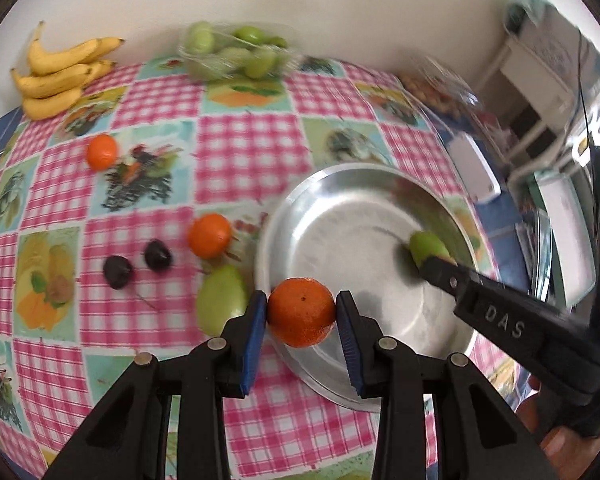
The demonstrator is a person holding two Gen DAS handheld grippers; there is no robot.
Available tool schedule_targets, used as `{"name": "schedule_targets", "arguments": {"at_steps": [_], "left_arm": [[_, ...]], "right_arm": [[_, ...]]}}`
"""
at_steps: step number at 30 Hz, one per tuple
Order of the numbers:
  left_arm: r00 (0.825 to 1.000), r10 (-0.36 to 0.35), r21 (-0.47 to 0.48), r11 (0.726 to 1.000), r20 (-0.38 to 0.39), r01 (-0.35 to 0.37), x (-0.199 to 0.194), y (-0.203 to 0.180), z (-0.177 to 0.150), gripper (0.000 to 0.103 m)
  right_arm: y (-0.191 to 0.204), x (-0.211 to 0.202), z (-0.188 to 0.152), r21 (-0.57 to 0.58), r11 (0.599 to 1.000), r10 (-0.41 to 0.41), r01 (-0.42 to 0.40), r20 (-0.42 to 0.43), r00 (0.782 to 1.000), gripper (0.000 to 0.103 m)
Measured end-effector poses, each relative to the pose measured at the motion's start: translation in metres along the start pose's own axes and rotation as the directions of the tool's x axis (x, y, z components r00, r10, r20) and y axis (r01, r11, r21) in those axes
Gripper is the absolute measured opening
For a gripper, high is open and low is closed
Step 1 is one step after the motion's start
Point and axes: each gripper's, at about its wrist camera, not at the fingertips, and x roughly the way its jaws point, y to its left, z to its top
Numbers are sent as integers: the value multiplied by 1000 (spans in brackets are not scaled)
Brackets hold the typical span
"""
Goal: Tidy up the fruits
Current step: 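Carry the kiwi and tangerine over the steel bowl with both tools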
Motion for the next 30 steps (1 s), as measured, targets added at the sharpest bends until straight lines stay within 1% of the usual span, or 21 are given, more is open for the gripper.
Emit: {"name": "schedule_targets", "arguments": {"at_steps": [3,8,12,20,30], "left_arm": [[1000,13,38,999,-21,-12,9,-11,-6,37],[997,52,68,997,-48,-49,24,-20,-13,37],[996,49,71,997,-68,-44,31,-21,-17,37],[996,35,67,997,-80,-30,36,-22,-18,37],[996,26,69,997,-90,-20,40,-23,-18,37]], "right_arm": [[-2,7,-1,4,1000,-3,3,-27,1000,30],[-3,23,-2,7,1000,-5,5,-87,996,30],[-3,30,-3,9,1000,-6,7,-111,994,30],[-1,43,-9,13,1000,-16,18,-146,989,30],[0,49,-12,3,1000,-30,31,-162,986,30]]}}
